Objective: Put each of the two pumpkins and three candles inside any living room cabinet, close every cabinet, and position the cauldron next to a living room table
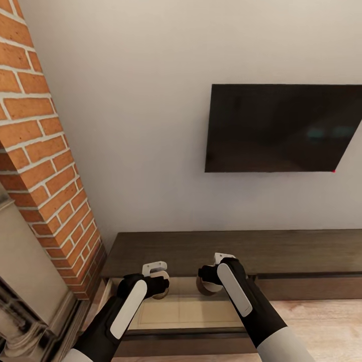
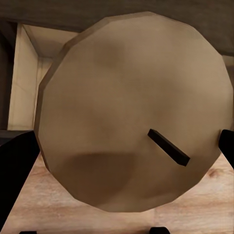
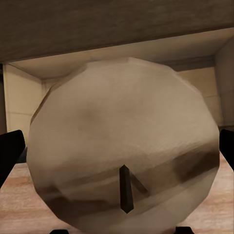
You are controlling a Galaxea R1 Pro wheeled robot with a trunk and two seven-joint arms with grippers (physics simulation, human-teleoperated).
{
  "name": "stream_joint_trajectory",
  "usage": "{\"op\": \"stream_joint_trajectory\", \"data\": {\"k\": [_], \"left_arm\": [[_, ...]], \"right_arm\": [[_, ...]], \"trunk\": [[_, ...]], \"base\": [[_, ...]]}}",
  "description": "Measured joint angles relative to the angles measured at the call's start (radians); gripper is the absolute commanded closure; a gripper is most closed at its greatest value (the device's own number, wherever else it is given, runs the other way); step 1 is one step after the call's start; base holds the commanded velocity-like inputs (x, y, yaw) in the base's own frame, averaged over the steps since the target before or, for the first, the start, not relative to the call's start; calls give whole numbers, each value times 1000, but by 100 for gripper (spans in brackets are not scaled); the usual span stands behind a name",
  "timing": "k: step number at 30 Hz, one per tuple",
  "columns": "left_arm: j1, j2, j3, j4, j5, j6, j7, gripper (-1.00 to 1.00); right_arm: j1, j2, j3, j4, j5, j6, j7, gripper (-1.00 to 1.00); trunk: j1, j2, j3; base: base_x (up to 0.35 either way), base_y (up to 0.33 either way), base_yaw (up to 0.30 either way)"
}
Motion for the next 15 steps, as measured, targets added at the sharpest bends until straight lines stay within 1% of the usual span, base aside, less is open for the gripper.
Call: {"op": "stream_joint_trajectory", "data": {"k": [15], "left_arm": [[0, 1, 0, 0, 0, 0, 0, 100]], "right_arm": [[0, 0, 0, -1, 0, 0, 0, 100]], "trunk": [[58, -105, -47]], "base": [[0, 0, 0]]}}
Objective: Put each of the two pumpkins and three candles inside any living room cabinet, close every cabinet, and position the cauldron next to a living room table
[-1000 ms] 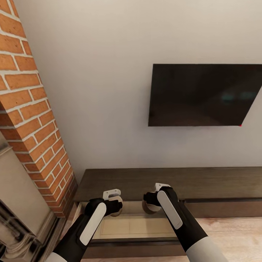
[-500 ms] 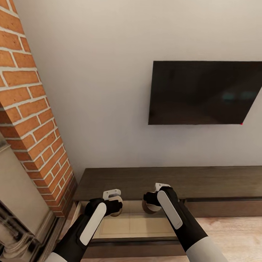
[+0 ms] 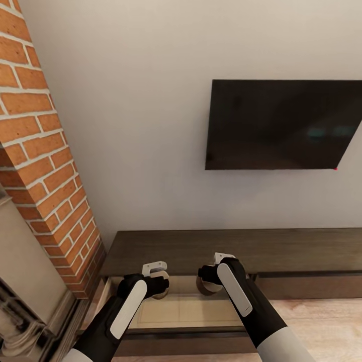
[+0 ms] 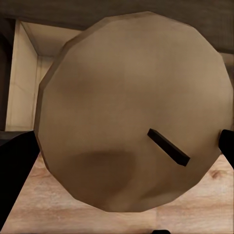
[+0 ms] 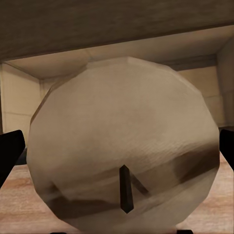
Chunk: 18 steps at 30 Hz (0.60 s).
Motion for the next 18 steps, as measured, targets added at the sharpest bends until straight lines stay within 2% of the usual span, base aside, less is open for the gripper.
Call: {"op": "stream_joint_trajectory", "data": {"k": [18], "left_arm": [[0, 0, -3, 0, -2, 0, 1, 100]], "right_arm": [[0, 0, 0, 1, 0, 0, 1, 100]], "trunk": [[69, -126, -56]], "base": [[0, 0, 0]]}}
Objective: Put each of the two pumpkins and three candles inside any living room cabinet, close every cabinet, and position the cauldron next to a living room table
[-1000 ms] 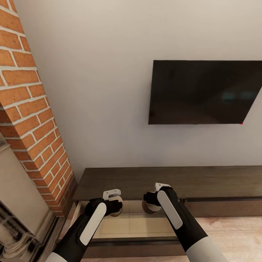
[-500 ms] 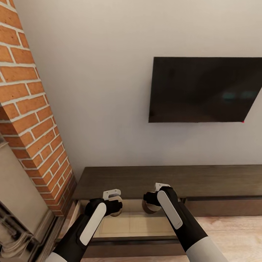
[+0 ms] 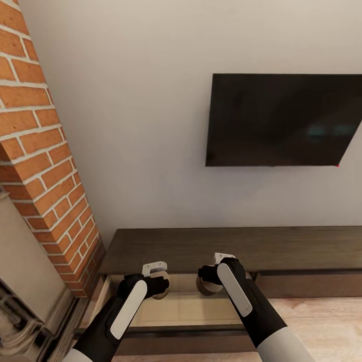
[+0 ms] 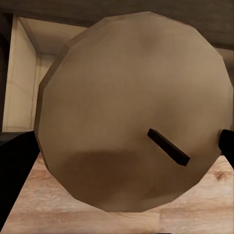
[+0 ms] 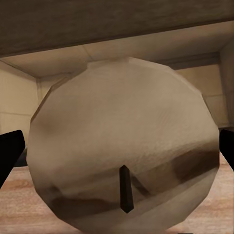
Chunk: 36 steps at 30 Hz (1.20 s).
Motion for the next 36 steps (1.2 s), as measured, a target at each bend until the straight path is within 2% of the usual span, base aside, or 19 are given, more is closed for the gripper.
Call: {"op": "stream_joint_trajectory", "data": {"k": [15, 19, 24, 30, 36], "left_arm": [[1, 0, 2, -1, -3, 0, 1, 100], [1, 0, 3, 0, -1, 0, 1, 100], [1, 0, 4, 0, 0, 0, 1, 100], [1, 0, 4, 0, 0, 0, 1, 100], [1, 1, 4, 0, 1, 0, 1, 100]], "right_arm": [[0, 2, 4, 0, -2, 0, 4, 100], [0, 21, 25, 5, -5, -1, 4, 100], [0, 28, 29, 6, -3, 0, 4, 100], [0, 29, 32, 3, 2, 0, 52, 100], [0, 29, 57, 6, 9, 0, 63, 100]], "trunk": [[58, -105, -47], [73, -133, -60], [92, -168, -75], [115, -210, -94], [138, -252, -113]], "base": [[0, 0, 0], [0, 0, 0], [0, 0, 0], [0, 0, 0], [0, 0, 0]]}}
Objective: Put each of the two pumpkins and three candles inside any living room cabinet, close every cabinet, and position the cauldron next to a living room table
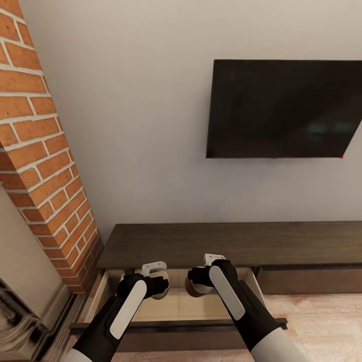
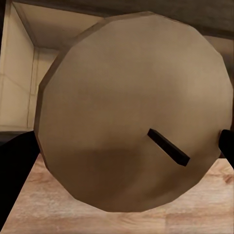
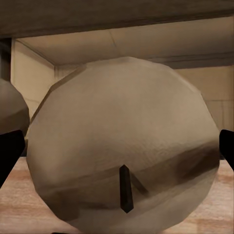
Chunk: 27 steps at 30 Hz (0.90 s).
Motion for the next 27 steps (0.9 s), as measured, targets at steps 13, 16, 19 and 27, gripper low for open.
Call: {"op": "stream_joint_trajectory", "data": {"k": [13, 16, 19, 27], "left_arm": [[-1, 4, 3, 0, -2, 0, 0, 100], [-19, 8, 4, 0, -3, -2, 0, 100], [-49, 11, 5, 0, -3, 0, 1, 100], [-118, 9, 35, 165, -5, -58, -6, 100]], "right_arm": [[0, -2, 2, -10, 0, -1, 1, 100], [0, -2, 3, -10, 0, -1, 1, 100], [0, -2, 2, -9, 1, -1, 0, 100], [0, -2, 2, -10, 2, -1, 1, 100]], "trunk": [[50, -91, -41], [61, -112, -50], [73, -133, -59], [104, -189, -85]], "base": [[0, 0, 0], [0, 0, 0], [0, 0, 0], [0, 0, 0]]}}
